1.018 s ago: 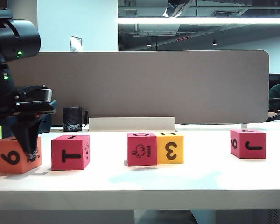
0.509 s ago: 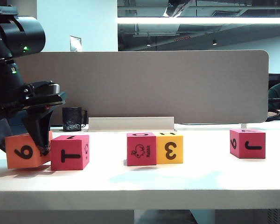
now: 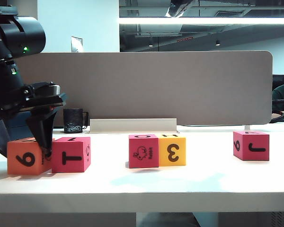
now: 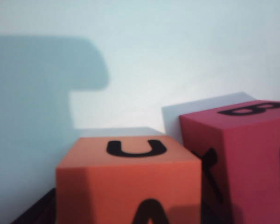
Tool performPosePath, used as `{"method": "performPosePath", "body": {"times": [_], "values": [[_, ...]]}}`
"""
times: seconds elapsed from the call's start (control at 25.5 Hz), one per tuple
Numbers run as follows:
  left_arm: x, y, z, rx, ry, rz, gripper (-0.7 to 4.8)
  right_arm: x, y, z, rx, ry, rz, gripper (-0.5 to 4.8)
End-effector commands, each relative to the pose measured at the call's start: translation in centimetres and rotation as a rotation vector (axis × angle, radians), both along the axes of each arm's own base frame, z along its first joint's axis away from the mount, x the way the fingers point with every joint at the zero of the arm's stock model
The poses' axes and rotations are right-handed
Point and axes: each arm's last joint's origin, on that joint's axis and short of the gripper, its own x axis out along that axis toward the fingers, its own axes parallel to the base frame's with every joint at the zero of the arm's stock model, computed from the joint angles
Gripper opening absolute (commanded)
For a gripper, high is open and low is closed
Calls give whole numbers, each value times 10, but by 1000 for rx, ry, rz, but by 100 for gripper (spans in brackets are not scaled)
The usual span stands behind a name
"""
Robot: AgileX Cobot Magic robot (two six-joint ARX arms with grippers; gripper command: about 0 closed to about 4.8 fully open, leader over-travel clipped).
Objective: Select the appropriate blocks from the scattered letter blocks on the table and arrange them in a row to spell out "ALOHA".
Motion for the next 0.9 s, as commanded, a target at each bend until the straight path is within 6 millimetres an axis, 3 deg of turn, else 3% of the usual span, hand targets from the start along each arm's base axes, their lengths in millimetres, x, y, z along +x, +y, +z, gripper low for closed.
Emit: {"method": "performPosePath", "body": {"times": [0.04, 0.39, 0.9], "values": [[0, 0, 2, -5, -10, -6, 350, -1, 0, 3, 13, -7, 0, -5], [8, -3, 25, 26, -31, -39, 351, -1, 0, 3, 13, -7, 0, -5], [1, 7, 69, 261, -101, 4, 346, -1, 0, 3, 13, -7, 0, -5]]}}
